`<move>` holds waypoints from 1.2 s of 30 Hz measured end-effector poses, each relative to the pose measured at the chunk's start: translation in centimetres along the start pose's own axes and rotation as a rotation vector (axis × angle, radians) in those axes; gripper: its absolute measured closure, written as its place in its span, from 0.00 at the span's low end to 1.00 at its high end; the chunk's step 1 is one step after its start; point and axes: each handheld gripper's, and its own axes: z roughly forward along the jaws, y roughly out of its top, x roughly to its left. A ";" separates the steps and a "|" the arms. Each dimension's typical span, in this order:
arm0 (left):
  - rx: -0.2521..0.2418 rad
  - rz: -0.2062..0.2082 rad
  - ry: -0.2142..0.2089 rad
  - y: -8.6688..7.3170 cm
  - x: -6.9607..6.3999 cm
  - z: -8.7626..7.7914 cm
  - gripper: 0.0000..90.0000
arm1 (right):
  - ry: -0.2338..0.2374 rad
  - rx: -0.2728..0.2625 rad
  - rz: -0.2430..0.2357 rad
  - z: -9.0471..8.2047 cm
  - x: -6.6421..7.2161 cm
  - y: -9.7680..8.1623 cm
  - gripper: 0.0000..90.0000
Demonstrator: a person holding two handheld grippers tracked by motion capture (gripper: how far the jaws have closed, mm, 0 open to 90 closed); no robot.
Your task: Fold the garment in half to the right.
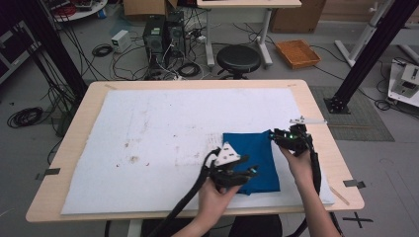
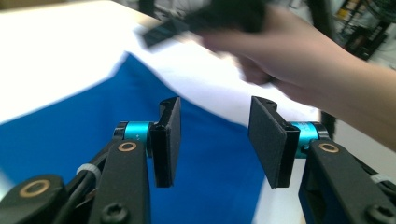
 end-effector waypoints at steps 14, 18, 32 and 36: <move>-0.040 -0.029 0.307 -2.6 8.1 -10.8 0.57 | 0.008 0.048 0.037 -5.1 3.4 -8.5 0.74; -0.044 -0.068 0.354 -3.8 9.8 -12.6 0.57 | 0.006 0.068 0.009 -5.4 3.8 -9.4 0.97; -0.042 -0.092 0.388 -4.5 12.0 -13.8 0.54 | -0.054 0.044 0.012 -6.4 3.0 -9.5 0.78; -0.034 -0.079 0.396 -4.1 12.8 -14.3 0.49 | -0.073 -0.020 0.011 -6.8 2.1 -8.0 0.63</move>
